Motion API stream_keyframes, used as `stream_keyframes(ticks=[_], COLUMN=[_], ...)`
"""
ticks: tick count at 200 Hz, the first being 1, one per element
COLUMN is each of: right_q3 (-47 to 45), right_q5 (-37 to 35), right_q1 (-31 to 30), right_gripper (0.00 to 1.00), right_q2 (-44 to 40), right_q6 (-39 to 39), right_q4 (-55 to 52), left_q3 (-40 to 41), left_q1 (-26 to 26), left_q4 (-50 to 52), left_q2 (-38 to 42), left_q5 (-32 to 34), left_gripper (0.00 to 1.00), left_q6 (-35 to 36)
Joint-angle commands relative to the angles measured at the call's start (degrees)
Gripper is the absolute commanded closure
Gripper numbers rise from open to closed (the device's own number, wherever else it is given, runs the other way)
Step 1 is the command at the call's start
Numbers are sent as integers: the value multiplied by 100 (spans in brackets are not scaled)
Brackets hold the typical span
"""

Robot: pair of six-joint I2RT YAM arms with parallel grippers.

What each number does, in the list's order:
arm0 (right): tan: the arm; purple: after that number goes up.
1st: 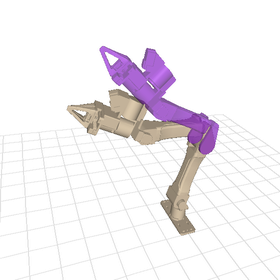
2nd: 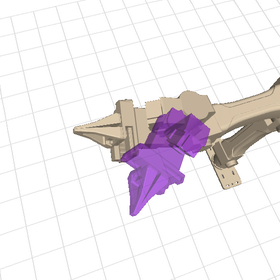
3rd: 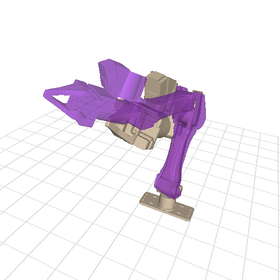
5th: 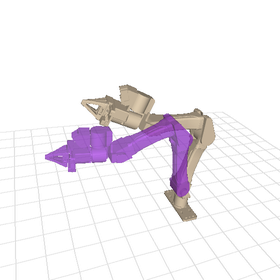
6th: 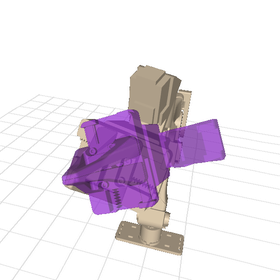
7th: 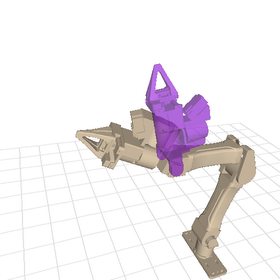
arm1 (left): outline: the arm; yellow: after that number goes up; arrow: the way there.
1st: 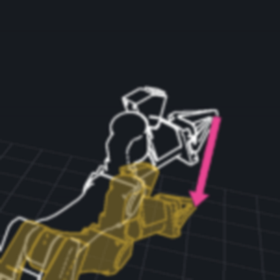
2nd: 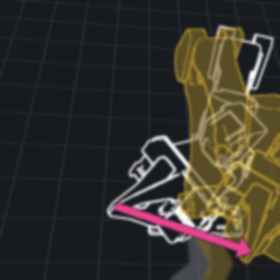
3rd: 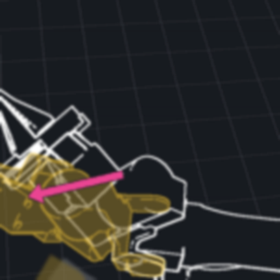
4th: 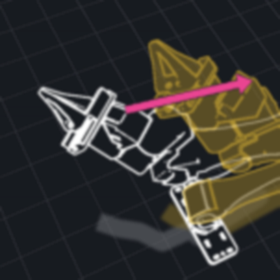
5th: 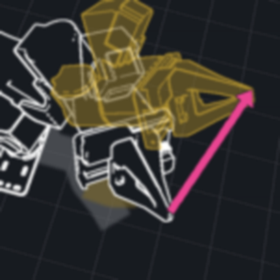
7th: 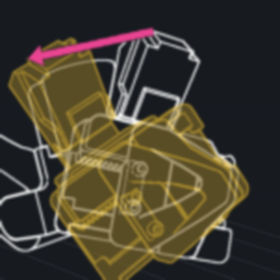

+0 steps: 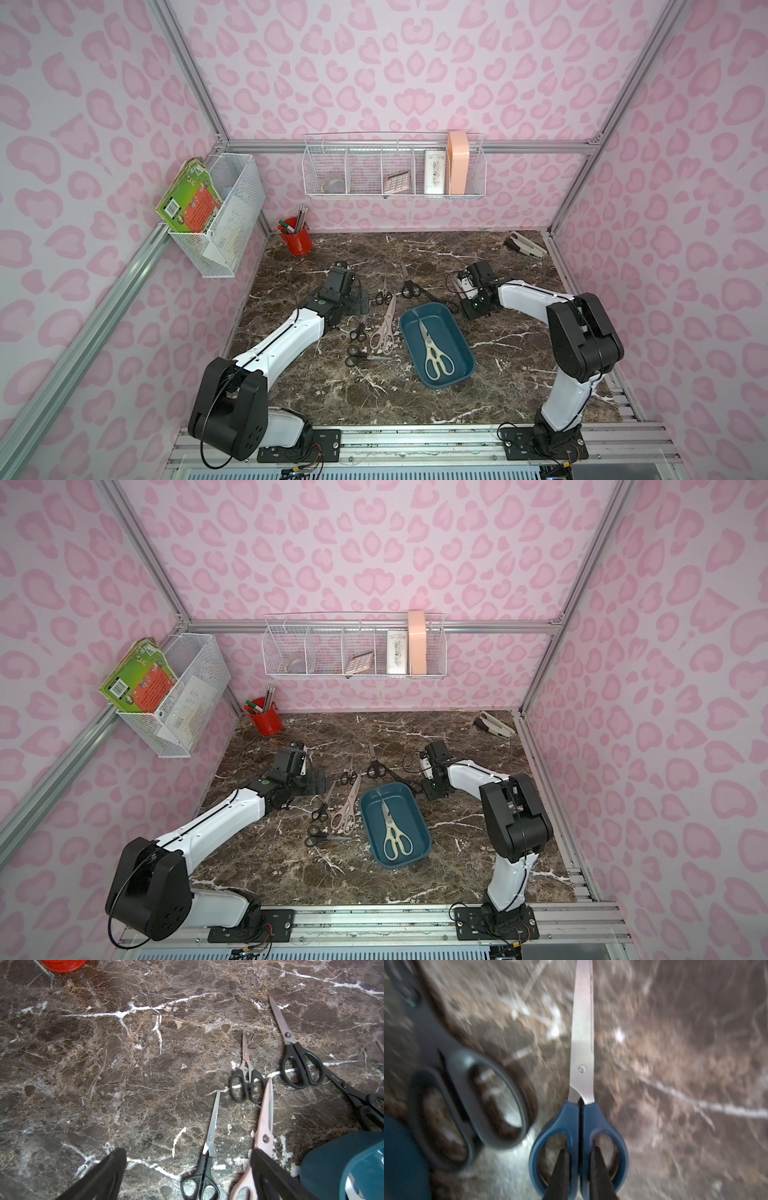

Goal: Put the scissors into the storage box
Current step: Pick up the scissors from the center of the board.

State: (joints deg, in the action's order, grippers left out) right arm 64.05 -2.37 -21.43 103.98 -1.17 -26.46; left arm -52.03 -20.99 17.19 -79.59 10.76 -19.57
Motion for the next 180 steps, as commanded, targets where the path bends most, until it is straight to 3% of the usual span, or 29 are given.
stream_keyframes(ticks=[1,43,109,122,152,180], right_q3=[153,240,218,169,-327,-967], right_q5=[-183,-904,-1380,-1186,-1012,-861], right_q1=[-21,-982,-3092,-3459,-4043,-4057], right_gripper=[100,100,100,100,100,100], right_q2=[-334,-1206,-1886,-1879,-1677,-1713], right_q6=[-491,-1172,-3042,-3292,-3902,-4188], right_q4=[-450,-1169,-1781,-1697,-1634,-1246], left_q3=[-24,-40,17,20,31,65], left_q1=[7,50,91,89,111,120], left_q4=[23,-30,53,98,169,175], left_q2=[-12,-34,128,162,255,330], left_q5=[80,119,257,285,347,365], left_gripper=[2,2,2,2,2,2], left_q6=[-20,-105,-215,-226,-257,-258])
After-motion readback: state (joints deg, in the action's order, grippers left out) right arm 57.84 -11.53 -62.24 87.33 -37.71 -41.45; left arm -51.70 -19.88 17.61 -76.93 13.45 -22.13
